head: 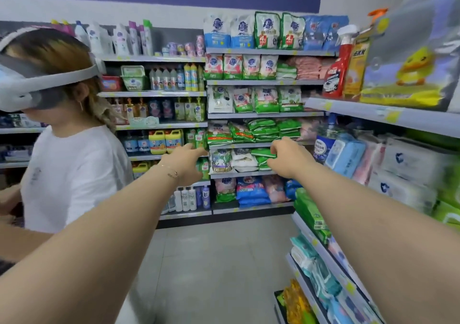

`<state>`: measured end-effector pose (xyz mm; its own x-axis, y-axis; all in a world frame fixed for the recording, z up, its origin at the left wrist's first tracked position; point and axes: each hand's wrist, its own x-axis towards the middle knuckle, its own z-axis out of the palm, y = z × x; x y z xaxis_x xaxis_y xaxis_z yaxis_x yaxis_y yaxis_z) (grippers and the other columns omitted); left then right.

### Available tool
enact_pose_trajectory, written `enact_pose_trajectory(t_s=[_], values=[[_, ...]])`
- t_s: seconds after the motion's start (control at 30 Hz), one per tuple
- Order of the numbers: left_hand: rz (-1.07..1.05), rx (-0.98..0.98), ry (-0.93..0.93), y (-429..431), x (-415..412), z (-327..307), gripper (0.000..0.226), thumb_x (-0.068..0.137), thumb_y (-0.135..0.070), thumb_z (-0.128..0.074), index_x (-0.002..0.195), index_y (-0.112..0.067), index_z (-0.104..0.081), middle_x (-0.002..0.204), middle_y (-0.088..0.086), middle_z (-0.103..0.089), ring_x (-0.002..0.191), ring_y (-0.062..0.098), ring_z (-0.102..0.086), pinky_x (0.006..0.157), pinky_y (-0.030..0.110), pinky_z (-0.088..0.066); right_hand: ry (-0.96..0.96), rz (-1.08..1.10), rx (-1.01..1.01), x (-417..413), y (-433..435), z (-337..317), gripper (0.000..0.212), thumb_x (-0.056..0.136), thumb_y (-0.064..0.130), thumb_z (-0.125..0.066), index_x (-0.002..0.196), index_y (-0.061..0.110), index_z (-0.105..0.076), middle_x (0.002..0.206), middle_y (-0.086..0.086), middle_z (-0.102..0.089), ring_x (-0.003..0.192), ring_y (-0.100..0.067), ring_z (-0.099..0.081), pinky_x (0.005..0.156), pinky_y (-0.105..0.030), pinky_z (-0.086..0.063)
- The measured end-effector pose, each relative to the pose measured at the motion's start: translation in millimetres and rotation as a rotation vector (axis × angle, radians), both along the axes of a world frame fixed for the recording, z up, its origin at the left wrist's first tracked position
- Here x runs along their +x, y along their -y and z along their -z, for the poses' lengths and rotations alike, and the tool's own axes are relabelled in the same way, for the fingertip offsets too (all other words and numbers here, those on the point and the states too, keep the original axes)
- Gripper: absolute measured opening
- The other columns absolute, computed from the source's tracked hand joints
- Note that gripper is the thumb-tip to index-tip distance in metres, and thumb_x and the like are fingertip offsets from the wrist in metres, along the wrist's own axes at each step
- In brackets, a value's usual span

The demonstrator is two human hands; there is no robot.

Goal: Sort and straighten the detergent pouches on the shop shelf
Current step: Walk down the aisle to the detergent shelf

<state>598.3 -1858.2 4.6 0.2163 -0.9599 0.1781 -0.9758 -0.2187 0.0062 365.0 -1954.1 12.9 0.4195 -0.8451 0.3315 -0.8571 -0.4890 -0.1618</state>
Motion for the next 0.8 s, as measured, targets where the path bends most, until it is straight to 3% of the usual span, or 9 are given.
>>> enact_pose_trajectory(t_s=[0.17, 0.37, 0.47, 0.8], values=[[-0.010, 0.003, -0.047, 84, 35, 14, 0.059, 0.091, -0.028, -0.057, 0.144, -0.030, -0.032, 0.148, 0.005, -0.030, 0.136, 0.030, -0.028, 0.102, 0.052, -0.041, -0.005, -0.035, -0.027, 38, 91, 5, 0.027, 0.091, 0.027, -0.052, 0.113, 0.012, -0.055, 0.119, -0.009, -0.048, 0.093, -0.029, -0.054, 0.079, -0.038, -0.048], [-0.012, -0.052, -0.082, 214, 63, -2, 0.061, 0.089, -0.025, -0.058, 0.144, -0.031, -0.032, 0.149, 0.006, -0.030, 0.130, 0.029, -0.038, 0.097, 0.048, -0.046, 0.005, -0.026, -0.026, 72, 216, -6, 0.032, 0.089, 0.025, -0.054, 0.118, 0.011, -0.056, 0.122, -0.010, -0.052, 0.100, -0.030, -0.057, 0.081, -0.037, -0.049], [-0.001, -0.054, -0.102, 276, 70, -5, 0.061, 0.090, -0.028, -0.057, 0.145, -0.034, -0.031, 0.154, 0.004, -0.023, 0.133, 0.030, -0.036, 0.101, 0.053, -0.042, 0.035, -0.005, -0.039, 89, 275, -9, 0.031, 0.089, 0.027, -0.055, 0.115, 0.012, -0.057, 0.123, -0.009, -0.050, 0.100, -0.030, -0.056, 0.081, -0.037, -0.048], [0.027, 0.021, -0.084, 430, 121, 21, 0.060, 0.091, -0.031, -0.056, 0.145, -0.030, -0.030, 0.145, 0.004, -0.032, 0.129, 0.028, -0.038, 0.100, 0.049, -0.041, 0.021, -0.001, -0.057, 139, 430, 5, 0.032, 0.090, 0.030, -0.055, 0.117, 0.013, -0.056, 0.120, -0.008, -0.049, 0.099, -0.028, -0.055, 0.075, -0.034, -0.043]])
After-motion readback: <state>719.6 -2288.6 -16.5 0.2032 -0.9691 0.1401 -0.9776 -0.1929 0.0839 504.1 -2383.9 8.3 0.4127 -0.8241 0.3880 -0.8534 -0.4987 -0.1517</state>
